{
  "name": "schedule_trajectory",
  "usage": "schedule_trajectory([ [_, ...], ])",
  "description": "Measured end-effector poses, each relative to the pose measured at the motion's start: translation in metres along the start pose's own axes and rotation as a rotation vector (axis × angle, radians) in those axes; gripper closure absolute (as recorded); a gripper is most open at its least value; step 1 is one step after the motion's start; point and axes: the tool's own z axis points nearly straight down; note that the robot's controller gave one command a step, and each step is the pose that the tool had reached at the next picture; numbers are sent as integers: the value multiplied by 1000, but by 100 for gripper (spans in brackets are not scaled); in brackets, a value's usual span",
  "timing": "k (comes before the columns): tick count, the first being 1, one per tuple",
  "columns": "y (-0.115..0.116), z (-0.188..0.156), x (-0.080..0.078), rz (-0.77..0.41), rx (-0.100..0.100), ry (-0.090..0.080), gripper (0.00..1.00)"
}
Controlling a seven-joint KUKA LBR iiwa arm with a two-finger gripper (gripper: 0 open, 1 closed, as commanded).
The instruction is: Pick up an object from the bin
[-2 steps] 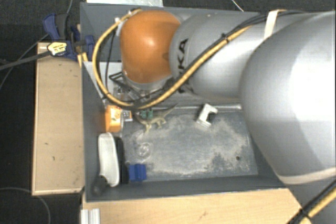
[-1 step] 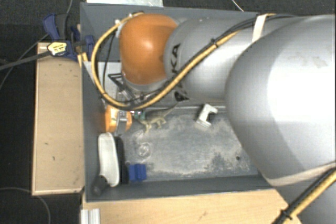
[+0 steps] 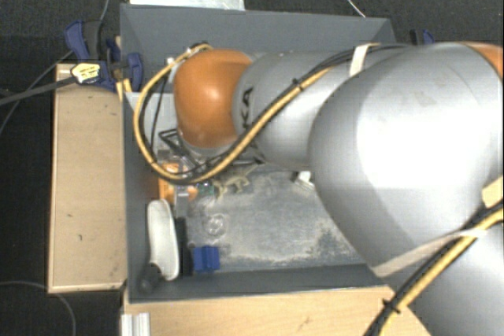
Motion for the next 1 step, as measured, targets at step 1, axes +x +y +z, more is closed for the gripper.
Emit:
schedule_trajectory([
  [1, 0, -1, 0, 27, -1, 2, 100],
])
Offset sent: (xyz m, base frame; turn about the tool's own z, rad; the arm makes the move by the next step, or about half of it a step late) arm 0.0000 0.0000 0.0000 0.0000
